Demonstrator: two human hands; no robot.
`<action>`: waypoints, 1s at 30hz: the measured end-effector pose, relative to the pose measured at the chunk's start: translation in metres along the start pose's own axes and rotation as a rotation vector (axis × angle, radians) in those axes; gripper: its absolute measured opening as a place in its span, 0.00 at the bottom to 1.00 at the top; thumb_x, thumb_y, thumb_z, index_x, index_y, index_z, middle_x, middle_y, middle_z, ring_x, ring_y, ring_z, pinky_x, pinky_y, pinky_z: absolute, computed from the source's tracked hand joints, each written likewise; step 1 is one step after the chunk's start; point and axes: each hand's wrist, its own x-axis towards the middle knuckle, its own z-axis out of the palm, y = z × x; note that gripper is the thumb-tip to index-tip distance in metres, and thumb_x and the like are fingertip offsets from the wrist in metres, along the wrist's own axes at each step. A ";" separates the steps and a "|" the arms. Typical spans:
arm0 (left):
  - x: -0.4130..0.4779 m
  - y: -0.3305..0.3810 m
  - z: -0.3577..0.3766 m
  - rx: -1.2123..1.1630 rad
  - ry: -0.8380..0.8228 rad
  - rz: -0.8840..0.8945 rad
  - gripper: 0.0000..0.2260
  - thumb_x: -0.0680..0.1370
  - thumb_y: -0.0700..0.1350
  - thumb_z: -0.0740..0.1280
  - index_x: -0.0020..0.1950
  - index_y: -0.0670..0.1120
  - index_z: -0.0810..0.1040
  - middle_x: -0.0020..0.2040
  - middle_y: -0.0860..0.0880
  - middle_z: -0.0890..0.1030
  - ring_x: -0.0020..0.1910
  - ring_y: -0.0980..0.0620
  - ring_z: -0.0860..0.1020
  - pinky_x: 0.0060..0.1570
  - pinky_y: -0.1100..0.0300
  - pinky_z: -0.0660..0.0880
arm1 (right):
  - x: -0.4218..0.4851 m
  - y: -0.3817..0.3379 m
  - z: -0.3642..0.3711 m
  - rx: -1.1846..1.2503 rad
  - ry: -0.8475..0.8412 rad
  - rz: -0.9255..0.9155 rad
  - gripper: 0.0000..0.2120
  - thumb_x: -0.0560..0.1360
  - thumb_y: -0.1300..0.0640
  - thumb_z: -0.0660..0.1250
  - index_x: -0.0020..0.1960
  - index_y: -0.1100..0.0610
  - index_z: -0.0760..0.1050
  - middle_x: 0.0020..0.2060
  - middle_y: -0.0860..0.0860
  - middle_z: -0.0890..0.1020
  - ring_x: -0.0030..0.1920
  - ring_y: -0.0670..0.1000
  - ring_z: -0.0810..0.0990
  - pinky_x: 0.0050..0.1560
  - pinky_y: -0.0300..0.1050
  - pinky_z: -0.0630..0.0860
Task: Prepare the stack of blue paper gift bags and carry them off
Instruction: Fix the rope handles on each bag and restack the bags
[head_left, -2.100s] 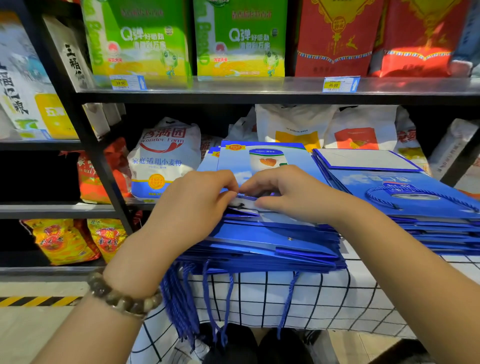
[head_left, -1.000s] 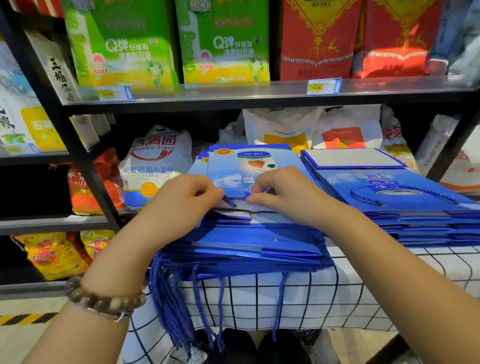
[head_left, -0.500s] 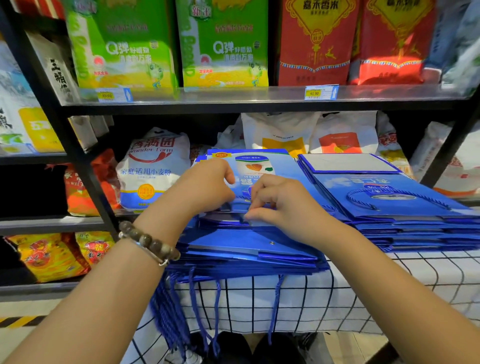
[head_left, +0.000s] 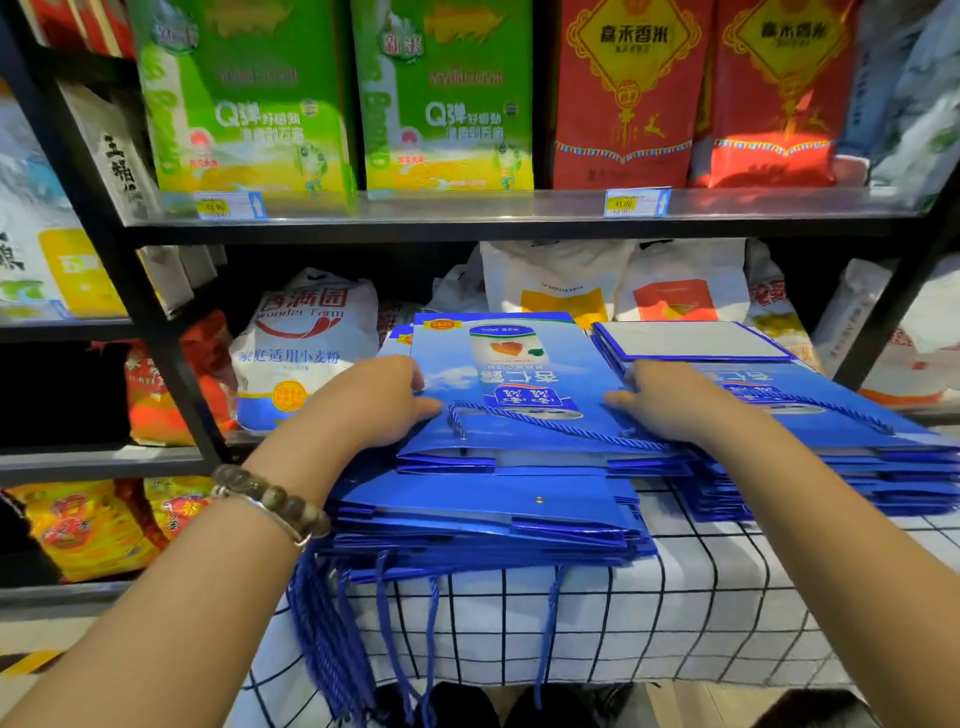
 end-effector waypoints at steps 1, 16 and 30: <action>0.000 0.001 0.001 0.022 -0.009 0.008 0.13 0.78 0.53 0.62 0.57 0.45 0.73 0.56 0.42 0.75 0.58 0.42 0.73 0.52 0.55 0.69 | 0.001 0.001 0.004 0.033 -0.036 0.010 0.18 0.77 0.46 0.59 0.54 0.62 0.72 0.52 0.60 0.78 0.50 0.59 0.75 0.47 0.49 0.69; 0.012 0.121 0.001 0.050 0.258 0.278 0.13 0.80 0.52 0.59 0.61 0.51 0.77 0.63 0.46 0.76 0.61 0.41 0.73 0.52 0.54 0.71 | -0.010 0.110 -0.061 0.231 0.357 0.050 0.24 0.77 0.46 0.62 0.66 0.60 0.71 0.63 0.59 0.75 0.56 0.59 0.75 0.46 0.44 0.64; 0.043 0.216 0.081 0.251 -0.022 0.353 0.11 0.80 0.46 0.59 0.60 0.47 0.75 0.60 0.45 0.76 0.59 0.44 0.75 0.47 0.55 0.71 | 0.008 0.214 -0.040 0.228 0.204 0.289 0.23 0.73 0.45 0.67 0.60 0.61 0.75 0.57 0.58 0.79 0.54 0.57 0.77 0.54 0.49 0.73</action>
